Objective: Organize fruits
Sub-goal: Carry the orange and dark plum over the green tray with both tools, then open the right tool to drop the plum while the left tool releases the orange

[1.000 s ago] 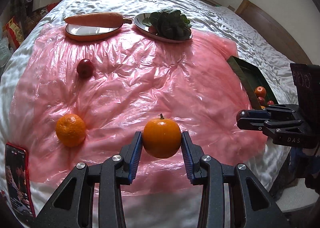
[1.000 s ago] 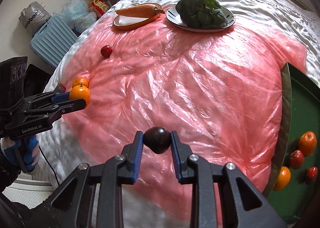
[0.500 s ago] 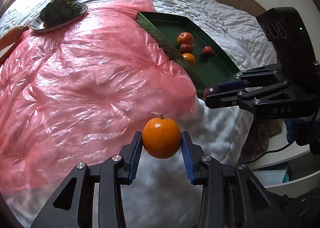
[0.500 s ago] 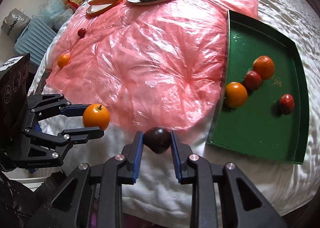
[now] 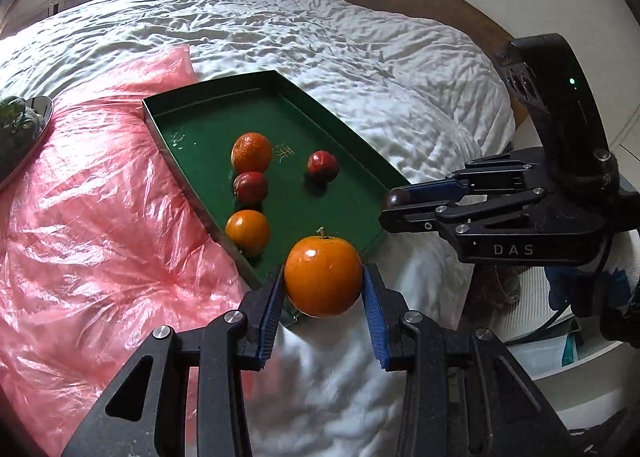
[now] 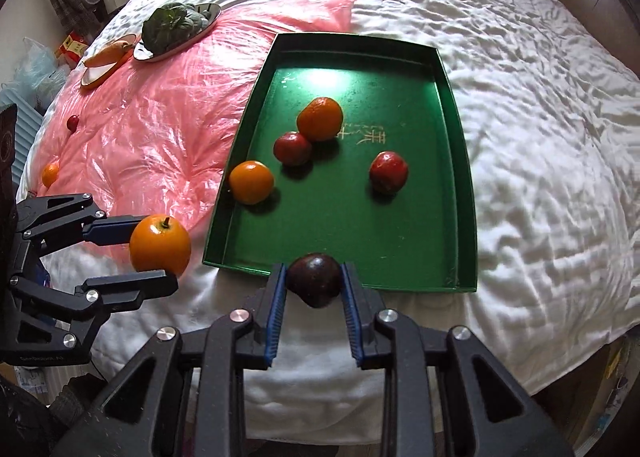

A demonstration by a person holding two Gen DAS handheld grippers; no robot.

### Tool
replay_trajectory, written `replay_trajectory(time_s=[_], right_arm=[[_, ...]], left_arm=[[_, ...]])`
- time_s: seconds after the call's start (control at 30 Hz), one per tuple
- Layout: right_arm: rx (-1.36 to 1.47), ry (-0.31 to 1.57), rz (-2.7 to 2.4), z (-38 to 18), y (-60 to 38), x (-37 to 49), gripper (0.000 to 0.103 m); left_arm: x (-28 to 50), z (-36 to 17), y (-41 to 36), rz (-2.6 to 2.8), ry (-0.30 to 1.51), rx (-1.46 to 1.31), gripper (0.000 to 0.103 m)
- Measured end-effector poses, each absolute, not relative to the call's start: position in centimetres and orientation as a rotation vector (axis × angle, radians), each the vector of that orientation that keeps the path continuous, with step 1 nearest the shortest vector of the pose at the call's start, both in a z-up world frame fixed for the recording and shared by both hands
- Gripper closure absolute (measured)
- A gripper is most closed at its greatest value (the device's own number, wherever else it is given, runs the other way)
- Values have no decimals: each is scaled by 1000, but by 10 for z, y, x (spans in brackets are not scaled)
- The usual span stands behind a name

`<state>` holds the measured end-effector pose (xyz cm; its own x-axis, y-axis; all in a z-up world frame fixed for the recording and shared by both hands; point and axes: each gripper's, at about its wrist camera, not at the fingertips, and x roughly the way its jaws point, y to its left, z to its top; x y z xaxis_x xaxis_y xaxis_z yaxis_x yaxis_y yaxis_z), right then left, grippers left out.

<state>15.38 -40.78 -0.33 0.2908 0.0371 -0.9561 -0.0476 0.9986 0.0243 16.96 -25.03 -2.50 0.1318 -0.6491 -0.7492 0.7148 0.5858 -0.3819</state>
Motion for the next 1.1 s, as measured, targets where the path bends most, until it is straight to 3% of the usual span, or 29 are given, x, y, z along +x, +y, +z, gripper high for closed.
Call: replay_trajectory(time_s=[0.5, 0.93, 1.07, 1.1], right_arm=[[13, 1234, -6, -50, -445, 216, 93], [-14, 1201, -23, -49, -442, 221, 91], [-30, 1201, -35, -49, -440, 221, 87], [-32, 1199, -39, -49, -439, 221, 74]], left_arm=[[215, -65, -305, -892, 1067, 170, 69], [212, -70, -313, -887, 1054, 195, 66], [211, -65, -308, -887, 1036, 187, 59], [210, -64, -307, -884, 1032, 183, 56]])
